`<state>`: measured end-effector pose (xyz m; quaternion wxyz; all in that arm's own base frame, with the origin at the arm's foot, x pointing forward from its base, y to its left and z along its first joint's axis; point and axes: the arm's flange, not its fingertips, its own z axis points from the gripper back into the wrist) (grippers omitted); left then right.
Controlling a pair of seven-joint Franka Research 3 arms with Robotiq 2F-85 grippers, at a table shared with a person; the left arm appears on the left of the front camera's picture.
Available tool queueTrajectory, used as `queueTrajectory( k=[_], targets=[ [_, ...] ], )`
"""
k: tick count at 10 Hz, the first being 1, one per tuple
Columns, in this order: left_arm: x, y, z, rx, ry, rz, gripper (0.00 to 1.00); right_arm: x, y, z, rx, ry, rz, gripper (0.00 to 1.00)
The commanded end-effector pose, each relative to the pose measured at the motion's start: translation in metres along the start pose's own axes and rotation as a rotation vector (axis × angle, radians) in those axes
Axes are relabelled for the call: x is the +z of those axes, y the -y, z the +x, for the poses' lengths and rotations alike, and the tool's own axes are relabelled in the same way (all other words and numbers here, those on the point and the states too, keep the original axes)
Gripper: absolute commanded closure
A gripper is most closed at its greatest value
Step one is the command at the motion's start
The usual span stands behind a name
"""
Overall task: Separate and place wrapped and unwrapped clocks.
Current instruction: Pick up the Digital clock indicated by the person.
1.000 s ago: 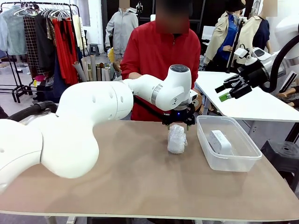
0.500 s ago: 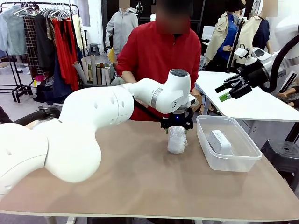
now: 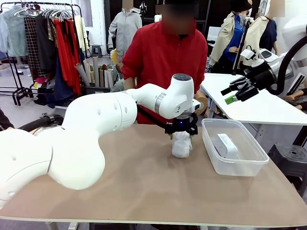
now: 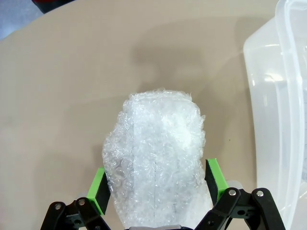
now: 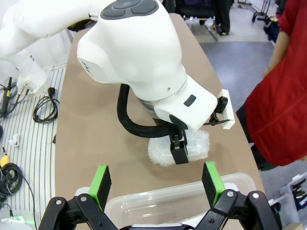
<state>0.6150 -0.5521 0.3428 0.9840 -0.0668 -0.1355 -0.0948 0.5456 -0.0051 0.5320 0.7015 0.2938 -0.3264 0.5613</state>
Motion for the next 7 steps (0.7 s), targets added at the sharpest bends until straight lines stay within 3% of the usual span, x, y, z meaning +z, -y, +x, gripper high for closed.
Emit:
queueTrajectory(
  k=[1,3,4,7],
  targets=[
    [-0.004,0.007,0.023,-0.012,-0.038,-0.015,0.0,0.0,-0.001,0.002,0.004,0.002,-0.002,0.0],
    [-0.011,0.005,0.019,-0.075,-0.074,0.009,0.0,0.0,-0.001,0.002,0.004,0.002,-0.002,0.0],
    [-0.01,0.006,0.015,-0.17,-0.084,0.012,0.16,0.0,-0.001,0.002,0.004,0.002,-0.002,0.0],
    [-0.006,0.009,0.012,-0.191,-0.089,0.016,0.76,0.0,-0.001,0.002,0.004,0.002,-0.002,0.0]
  ],
)
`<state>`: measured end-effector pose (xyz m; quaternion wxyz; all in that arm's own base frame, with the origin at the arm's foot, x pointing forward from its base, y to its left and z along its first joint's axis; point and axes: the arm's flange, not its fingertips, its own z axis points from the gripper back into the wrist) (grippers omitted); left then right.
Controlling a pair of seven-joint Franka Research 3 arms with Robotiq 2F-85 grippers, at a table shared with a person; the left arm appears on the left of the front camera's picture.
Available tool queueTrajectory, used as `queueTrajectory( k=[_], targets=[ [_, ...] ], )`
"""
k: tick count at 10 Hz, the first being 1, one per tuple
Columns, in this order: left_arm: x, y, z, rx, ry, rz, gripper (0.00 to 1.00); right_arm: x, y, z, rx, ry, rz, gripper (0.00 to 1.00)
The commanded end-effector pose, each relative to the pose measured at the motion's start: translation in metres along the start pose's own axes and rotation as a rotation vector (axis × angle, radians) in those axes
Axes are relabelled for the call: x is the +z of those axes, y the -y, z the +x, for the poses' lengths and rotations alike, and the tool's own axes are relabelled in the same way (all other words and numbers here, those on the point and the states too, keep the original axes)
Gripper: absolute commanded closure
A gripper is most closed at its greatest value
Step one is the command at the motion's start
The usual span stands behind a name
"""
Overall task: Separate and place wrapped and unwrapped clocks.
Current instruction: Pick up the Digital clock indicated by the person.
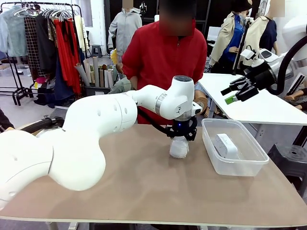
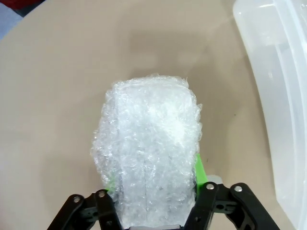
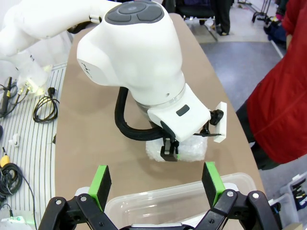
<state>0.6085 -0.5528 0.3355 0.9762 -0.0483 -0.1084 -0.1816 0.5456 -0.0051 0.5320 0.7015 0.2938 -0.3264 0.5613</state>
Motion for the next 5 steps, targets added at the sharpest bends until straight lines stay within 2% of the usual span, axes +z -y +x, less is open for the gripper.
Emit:
queueTrajectory(
  k=[1,2,3,5],
  targets=[
    [0.004,0.008,0.018,-0.028,-0.02,0.001,0.96,0.0,-0.001,0.002,0.004,0.002,-0.002,0.0],
    [0.012,0.01,0.014,-0.04,-0.016,0.008,1.0,0.0,-0.001,0.002,0.004,0.002,-0.002,0.0],
    [0.025,0.013,0.009,-0.06,-0.002,0.008,1.0,0.0,-0.001,0.002,0.004,0.002,-0.002,0.0],
    [0.058,0.013,-0.005,-0.077,-0.051,0.013,1.0,0.0,-0.001,0.002,0.004,0.002,-0.002,0.0]
  ],
)
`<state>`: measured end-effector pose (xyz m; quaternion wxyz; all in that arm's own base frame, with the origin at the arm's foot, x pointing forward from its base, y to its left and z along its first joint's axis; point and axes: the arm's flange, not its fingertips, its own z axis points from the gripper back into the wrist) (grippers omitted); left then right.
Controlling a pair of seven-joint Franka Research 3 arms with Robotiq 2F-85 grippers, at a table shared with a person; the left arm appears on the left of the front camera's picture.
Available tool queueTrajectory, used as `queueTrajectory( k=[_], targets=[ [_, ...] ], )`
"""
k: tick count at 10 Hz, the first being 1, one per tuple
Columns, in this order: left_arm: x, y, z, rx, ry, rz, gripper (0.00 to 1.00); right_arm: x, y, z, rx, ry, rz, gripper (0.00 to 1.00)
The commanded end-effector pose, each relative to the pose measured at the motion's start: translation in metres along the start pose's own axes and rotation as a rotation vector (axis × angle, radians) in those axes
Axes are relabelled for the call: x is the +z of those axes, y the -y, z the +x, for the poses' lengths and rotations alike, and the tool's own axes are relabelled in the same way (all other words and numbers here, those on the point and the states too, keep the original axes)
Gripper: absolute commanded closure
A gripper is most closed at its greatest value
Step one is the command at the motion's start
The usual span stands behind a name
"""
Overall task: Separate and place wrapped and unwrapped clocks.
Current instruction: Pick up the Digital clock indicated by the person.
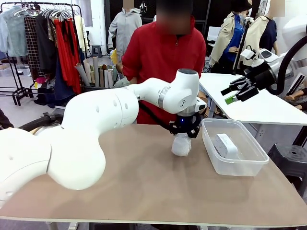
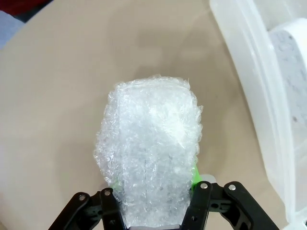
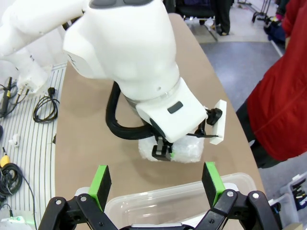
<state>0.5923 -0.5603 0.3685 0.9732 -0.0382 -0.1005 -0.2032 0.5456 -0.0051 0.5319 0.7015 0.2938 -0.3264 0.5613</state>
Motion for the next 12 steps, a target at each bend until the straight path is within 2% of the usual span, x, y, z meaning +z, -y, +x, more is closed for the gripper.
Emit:
queueTrajectory(
  k=[1,3,5,6,9,12],
  targets=[
    [0.045,0.001,-0.012,-0.078,-0.039,-0.012,1.0,0.0,-0.001,0.002,0.004,0.002,-0.002,0.0],
    [0.076,0.002,-0.027,-0.082,-0.072,0.013,1.0,0.0,-0.001,0.002,0.004,0.002,-0.002,0.0],
    [0.109,0.011,-0.041,-0.116,-0.097,-0.059,1.0,0.0,-0.001,0.002,0.004,0.002,-0.002,0.0],
    [0.127,0.016,-0.049,-0.155,-0.121,-0.05,1.0,0.0,-0.001,0.002,0.004,0.002,-0.002,0.0],
    [0.172,0.02,-0.066,-0.139,-0.142,-0.042,1.0,0.0,-0.001,0.002,0.004,0.002,-0.002,0.0],
    [0.208,0.015,-0.081,-0.09,-0.138,0.066,1.0,0.0,-0.001,0.002,0.004,0.002,-0.002,0.0]
  ],
)
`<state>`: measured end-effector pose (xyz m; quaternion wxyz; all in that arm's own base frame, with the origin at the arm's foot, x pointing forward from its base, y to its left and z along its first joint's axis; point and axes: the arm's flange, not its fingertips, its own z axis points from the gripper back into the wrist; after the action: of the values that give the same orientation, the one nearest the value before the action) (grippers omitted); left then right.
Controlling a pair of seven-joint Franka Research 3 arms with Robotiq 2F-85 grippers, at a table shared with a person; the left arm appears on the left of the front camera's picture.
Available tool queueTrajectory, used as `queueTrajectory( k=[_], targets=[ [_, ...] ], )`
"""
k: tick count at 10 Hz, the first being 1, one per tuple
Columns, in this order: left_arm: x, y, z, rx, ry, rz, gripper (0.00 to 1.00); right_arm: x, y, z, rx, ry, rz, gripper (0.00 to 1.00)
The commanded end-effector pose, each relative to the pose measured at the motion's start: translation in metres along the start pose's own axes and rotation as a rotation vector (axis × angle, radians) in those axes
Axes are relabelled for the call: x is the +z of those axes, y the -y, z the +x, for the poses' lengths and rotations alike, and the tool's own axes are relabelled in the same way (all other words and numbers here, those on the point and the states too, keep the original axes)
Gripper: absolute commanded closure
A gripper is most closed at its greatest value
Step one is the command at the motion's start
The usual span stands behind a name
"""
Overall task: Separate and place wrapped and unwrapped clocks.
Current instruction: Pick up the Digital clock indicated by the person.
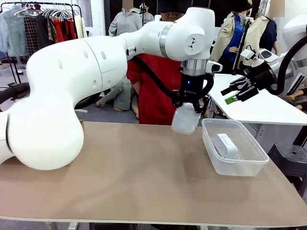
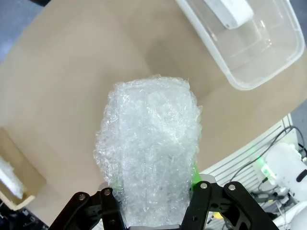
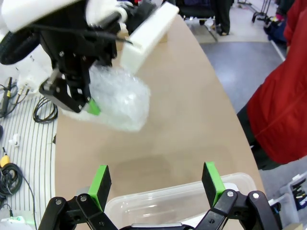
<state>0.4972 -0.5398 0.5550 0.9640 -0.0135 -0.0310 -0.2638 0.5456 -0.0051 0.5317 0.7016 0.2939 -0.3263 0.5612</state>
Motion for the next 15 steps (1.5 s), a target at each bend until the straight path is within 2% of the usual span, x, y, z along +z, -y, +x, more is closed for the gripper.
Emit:
queueTrajectory(
  k=[1,5,7,12,13,14,15],
  targets=[
    [0.016,-0.005,-0.034,0.043,0.03,0.09,1.0,0.0,-0.001,0.002,0.004,0.002,-0.002,0.0],
    [0.076,-0.003,-0.054,0.023,0.095,0.175,1.0,0.0,-0.001,0.002,0.004,0.002,-0.002,0.0],
    [0.097,-0.008,-0.064,0.081,0.142,0.276,1.0,0.0,-0.001,0.002,0.004,0.002,-0.002,0.0],
    [0.118,-0.023,-0.09,0.164,0.306,0.296,1.0,0.0,-0.001,0.002,0.004,0.002,-0.002,0.0],
    [0.119,-0.027,-0.092,0.166,0.327,0.277,1.0,0.0,-0.001,0.002,0.004,0.002,-0.002,0.0],
    [0.137,-0.011,-0.058,0.135,0.254,0.27,1.0,0.0,-0.001,0.002,0.004,0.002,-0.002,0.0],
    [0.137,-0.011,-0.058,0.135,0.254,0.27,1.0,0.0,-0.001,0.002,0.004,0.002,-0.002,0.0]
  ],
)
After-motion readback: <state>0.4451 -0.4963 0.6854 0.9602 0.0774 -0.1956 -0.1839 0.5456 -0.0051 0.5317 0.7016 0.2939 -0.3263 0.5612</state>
